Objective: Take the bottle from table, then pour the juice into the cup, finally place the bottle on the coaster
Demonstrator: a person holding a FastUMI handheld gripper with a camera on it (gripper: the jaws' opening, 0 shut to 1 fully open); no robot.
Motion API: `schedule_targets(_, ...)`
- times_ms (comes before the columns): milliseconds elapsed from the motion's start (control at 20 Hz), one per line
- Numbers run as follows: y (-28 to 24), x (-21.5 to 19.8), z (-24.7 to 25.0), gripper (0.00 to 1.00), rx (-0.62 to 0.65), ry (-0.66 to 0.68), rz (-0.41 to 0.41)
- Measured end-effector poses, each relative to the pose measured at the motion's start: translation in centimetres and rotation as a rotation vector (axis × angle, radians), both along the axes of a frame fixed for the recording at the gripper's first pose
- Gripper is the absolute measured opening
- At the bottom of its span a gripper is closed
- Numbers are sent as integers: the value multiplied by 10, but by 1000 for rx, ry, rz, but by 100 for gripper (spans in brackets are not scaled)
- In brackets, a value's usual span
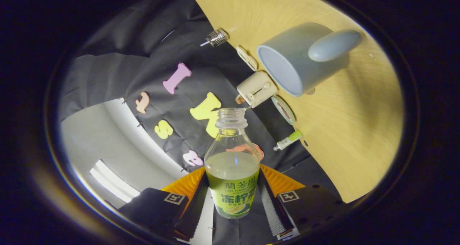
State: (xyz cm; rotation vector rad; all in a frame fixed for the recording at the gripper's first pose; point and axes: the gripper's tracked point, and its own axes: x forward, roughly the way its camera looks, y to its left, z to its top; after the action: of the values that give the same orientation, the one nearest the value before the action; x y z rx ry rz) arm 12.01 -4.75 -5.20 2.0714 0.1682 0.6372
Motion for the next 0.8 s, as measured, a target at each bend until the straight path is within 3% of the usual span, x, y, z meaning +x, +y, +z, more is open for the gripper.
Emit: schedule_targets(800,-12,1,8,80,5,-35,-12)
